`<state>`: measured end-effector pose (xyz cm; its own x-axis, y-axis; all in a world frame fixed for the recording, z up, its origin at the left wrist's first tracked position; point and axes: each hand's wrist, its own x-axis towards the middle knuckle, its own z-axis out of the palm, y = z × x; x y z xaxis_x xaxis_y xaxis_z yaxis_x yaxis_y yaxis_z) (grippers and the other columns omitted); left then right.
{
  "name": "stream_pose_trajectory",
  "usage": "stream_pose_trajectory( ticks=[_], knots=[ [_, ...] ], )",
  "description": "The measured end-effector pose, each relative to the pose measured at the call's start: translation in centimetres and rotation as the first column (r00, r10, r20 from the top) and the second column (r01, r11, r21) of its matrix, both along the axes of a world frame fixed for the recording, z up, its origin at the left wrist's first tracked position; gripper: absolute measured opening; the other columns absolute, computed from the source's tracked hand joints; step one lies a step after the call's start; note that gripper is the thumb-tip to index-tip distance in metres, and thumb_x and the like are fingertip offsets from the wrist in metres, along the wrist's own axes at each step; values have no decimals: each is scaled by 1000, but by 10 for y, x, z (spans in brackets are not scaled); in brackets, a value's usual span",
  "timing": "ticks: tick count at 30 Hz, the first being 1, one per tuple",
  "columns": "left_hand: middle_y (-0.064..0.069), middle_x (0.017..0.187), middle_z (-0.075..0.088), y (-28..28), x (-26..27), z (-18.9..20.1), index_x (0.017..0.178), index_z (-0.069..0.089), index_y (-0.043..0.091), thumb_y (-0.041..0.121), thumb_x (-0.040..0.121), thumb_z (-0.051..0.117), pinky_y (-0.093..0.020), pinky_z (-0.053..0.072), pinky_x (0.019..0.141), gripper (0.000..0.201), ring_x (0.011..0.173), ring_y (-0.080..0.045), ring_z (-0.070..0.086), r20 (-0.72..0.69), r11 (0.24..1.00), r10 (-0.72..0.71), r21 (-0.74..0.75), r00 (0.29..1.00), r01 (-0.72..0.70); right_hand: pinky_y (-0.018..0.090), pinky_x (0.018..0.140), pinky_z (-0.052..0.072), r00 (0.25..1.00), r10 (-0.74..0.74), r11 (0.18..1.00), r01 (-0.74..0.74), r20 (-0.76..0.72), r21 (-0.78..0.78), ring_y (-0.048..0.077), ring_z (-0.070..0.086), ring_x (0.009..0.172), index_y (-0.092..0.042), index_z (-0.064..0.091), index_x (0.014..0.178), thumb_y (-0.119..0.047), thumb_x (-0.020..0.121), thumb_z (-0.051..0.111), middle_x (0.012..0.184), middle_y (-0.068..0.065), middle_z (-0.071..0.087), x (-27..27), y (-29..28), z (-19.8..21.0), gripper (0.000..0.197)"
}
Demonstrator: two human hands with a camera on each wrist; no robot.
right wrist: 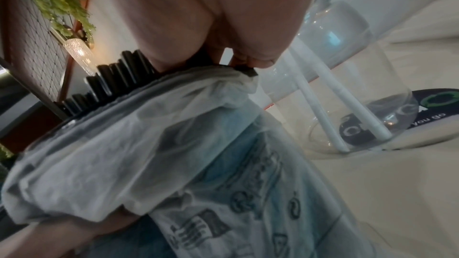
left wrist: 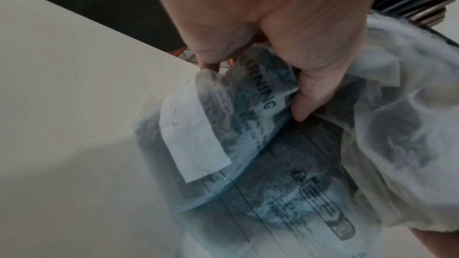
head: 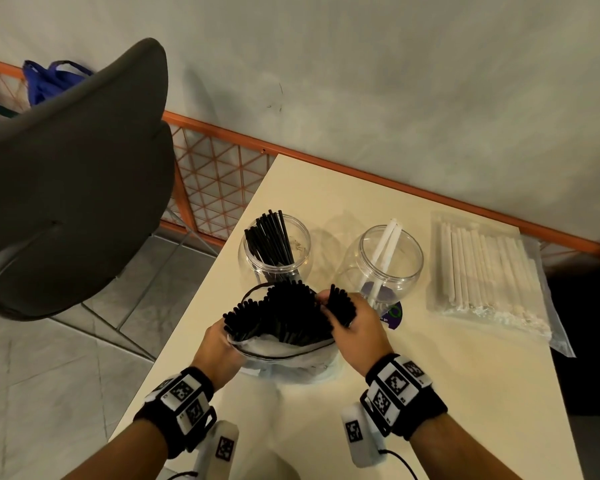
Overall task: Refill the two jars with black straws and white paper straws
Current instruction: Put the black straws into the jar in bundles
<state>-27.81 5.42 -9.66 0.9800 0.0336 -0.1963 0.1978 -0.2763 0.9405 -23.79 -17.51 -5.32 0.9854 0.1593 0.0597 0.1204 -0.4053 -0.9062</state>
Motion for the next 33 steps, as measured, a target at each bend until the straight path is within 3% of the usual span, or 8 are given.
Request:
stream_pose_trajectory(
  ticks=[4,8,13,16,21,24,27,33],
  knots=[
    [9,88,68,2,1,-5,89,62,30,49,52,59,-9,47,70,41,79,11,62,-15,999,17,-38,1000,-17,14,82,48,1000,-28,996,29,-8,83,6,67,86,-22,70,92,-13,93,65,86,-3,71,0,4,17,10],
    [5,89,69,3,0,-2,89,63,28,23,65,71,-10,48,72,26,80,8,63,-47,999,4,-46,999,-7,18,90,49,998,-54,981,49,22,185,8,69,96,-11,69,95,-13,95,61,93,-6,75,3,10,38,8],
    [0,90,71,7,-1,6,91,65,21,30,56,72,-31,52,84,36,90,-21,64,-89,988,59,-139,994,-71,29,87,54,992,-119,932,97,43,350,16,71,82,-4,64,98,-9,96,59,79,3,72,12,17,80,7],
    [5,84,68,7,-1,8,88,63,19,-8,76,67,-19,51,77,30,84,-15,60,-88,991,54,-114,995,-64,36,81,57,987,-127,913,78,96,401,19,66,73,-12,62,96,-9,97,57,73,-1,66,21,19,121,6],
    [7,80,60,9,-2,12,82,55,26,-25,71,59,-20,46,69,53,73,-2,58,-16,997,51,-64,999,-52,34,65,53,956,-76,919,-44,284,392,18,58,62,-3,56,98,-9,100,54,71,3,59,48,24,181,7],
    [9,76,67,11,-3,11,83,60,31,0,71,68,-21,47,73,34,76,5,64,-21,995,42,-92,999,-44,41,68,53,939,-60,896,-99,338,433,22,58,65,-1,55,102,-9,99,54,73,4,58,67,30,200,8],
    [10,89,73,14,-3,4,81,70,46,38,55,63,-33,51,85,28,93,-15,66,-79,986,68,-147,995,-79,46,73,55,944,-36,862,-137,328,488,23,60,68,0,54,106,-8,97,57,77,7,59,88,45,207,12],
    [3,92,72,14,-1,2,93,68,25,26,67,59,-24,51,78,28,89,-8,66,-47,999,19,-31,999,-20,36,84,58,976,51,900,-137,212,413,20,65,75,-7,56,98,-2,94,61,80,3,63,112,87,172,8]
  ],
)
